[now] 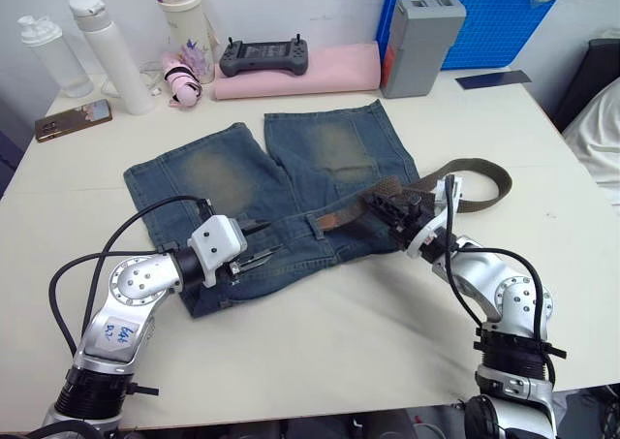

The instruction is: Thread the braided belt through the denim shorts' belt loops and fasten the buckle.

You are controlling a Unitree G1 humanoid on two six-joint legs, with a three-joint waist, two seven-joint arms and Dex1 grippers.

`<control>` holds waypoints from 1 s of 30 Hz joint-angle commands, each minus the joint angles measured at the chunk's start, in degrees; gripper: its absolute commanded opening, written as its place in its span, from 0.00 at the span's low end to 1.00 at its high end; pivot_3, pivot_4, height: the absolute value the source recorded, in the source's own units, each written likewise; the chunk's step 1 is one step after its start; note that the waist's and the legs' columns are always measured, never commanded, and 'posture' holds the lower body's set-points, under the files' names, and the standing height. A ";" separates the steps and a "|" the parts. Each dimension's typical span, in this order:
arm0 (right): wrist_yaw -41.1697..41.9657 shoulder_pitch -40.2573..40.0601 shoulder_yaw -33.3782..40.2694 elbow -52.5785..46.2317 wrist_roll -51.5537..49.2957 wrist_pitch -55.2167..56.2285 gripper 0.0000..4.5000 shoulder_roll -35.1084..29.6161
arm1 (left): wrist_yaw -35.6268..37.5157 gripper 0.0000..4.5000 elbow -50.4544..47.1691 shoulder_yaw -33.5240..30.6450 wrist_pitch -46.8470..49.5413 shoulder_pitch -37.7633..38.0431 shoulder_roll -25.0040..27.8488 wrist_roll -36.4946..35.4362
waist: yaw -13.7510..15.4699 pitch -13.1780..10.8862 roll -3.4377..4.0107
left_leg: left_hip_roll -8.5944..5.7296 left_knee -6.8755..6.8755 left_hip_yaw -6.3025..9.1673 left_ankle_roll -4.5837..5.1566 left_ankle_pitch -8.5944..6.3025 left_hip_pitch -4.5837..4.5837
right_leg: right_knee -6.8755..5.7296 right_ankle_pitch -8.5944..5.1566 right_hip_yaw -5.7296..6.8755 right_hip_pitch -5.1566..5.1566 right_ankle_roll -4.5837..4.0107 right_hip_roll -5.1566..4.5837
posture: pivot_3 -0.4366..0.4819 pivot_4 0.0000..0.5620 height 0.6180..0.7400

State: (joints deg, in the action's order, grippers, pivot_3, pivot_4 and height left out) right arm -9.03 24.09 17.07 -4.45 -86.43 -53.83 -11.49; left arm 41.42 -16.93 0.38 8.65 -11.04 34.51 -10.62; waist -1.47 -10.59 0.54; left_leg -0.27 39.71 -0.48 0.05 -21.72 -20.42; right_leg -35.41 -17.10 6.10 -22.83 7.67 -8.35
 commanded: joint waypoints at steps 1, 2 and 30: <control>-0.02 0.21 -2.50 -2.91 0.47 0.62 0.00 1.84 | -0.12 0.52 -1.01 -1.01 -0.52 -0.26 -0.04 -0.56 | -0.04 0.00 0.00 | 0.00 0.00 0.01 0.00 0.00 0.00 | 0.00 0.00 0.00 0.00 0.00 0.00 | 0.48 0.27 1.00; -0.07 0.24 -3.13 -2.94 1.03 0.77 0.00 2.34 | -0.14 0.52 -1.02 -0.99 -0.50 -0.27 -0.03 -0.53 | -0.04 0.00 0.00 | 0.00 0.00 0.01 0.00 0.00 0.00 | 0.00 0.00 0.00 0.00 0.00 0.00 | 0.48 0.27 1.00; -5.10 -0.77 -9.10 -2.90 4.32 0.17 0.00 8.42 | -10.79 0.52 18.69 4.57 -43.99 -6.33 5.96 26.10 | -0.05 -0.01 0.02 | -0.02 -0.07 -0.05 0.00 0.00 -0.01 | 0.01 0.00 0.09 -0.01 0.00 -0.03 | 0.48 0.27 1.00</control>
State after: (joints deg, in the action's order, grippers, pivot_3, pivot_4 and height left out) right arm -14.19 23.45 7.72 -4.58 -81.41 -53.74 -3.52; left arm 31.48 1.71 5.05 -33.98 -16.55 40.52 15.32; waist -1.52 -10.60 0.57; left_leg -0.29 39.64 -0.53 0.05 -21.72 -20.43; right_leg -35.40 -17.10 6.19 -22.84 7.67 -8.38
